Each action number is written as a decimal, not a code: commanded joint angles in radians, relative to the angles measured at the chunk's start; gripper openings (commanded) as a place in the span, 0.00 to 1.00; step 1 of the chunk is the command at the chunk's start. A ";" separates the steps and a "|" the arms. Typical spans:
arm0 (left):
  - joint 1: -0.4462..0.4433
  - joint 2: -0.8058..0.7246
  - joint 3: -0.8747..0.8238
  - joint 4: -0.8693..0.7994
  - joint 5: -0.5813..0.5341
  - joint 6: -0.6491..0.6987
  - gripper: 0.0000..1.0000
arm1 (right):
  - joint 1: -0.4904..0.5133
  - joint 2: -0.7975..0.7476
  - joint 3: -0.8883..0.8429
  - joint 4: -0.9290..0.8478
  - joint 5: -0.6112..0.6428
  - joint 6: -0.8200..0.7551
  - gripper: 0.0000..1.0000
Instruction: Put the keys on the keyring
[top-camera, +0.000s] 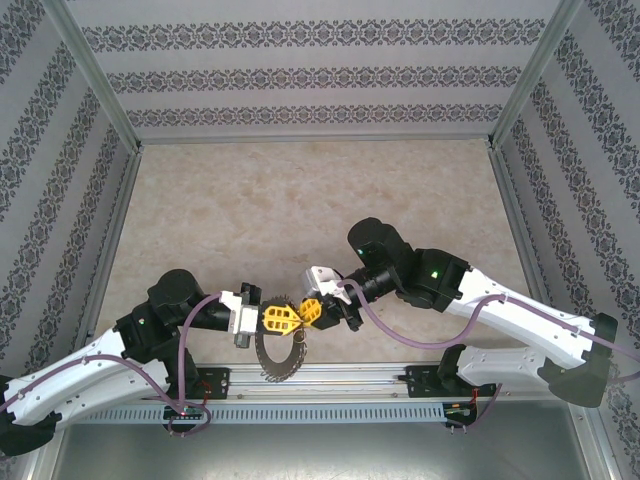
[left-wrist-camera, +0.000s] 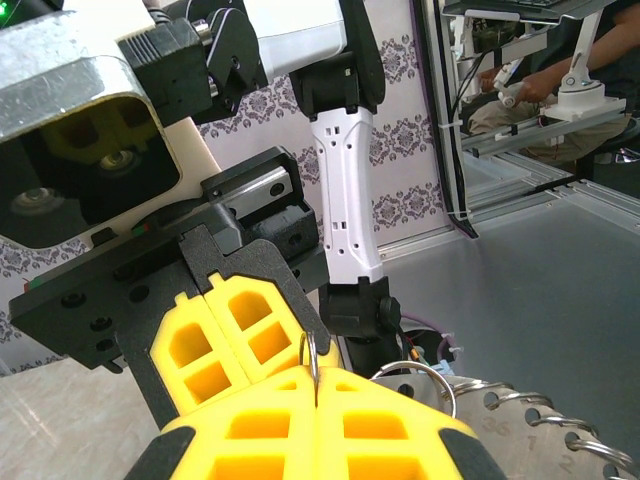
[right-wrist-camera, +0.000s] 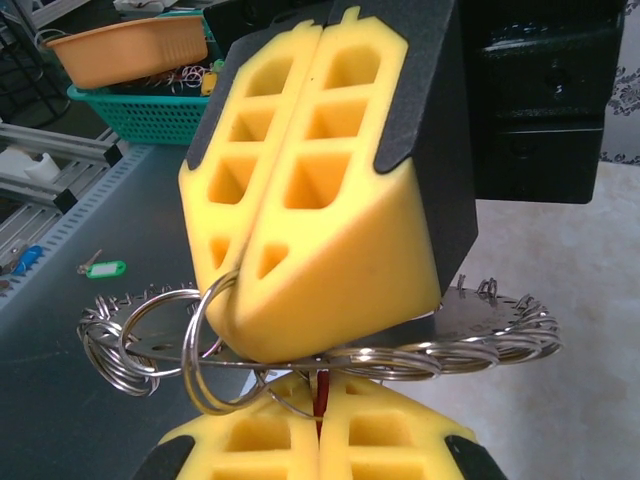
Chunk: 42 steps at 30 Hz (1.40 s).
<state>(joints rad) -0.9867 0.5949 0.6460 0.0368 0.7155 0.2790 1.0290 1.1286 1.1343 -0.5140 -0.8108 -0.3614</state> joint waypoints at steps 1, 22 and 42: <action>-0.010 0.005 0.050 0.081 0.073 -0.011 0.00 | -0.012 0.011 0.017 0.051 0.026 0.009 0.00; -0.010 0.078 0.154 -0.185 0.102 0.089 0.00 | -0.011 0.029 0.054 0.011 0.009 -0.010 0.00; -0.007 0.079 0.120 -0.222 0.019 0.105 0.00 | -0.024 0.019 0.050 0.035 -0.005 -0.006 0.05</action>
<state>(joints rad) -0.9867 0.6796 0.7876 -0.2153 0.7132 0.3862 1.0161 1.1721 1.1885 -0.6365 -0.8204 -0.3687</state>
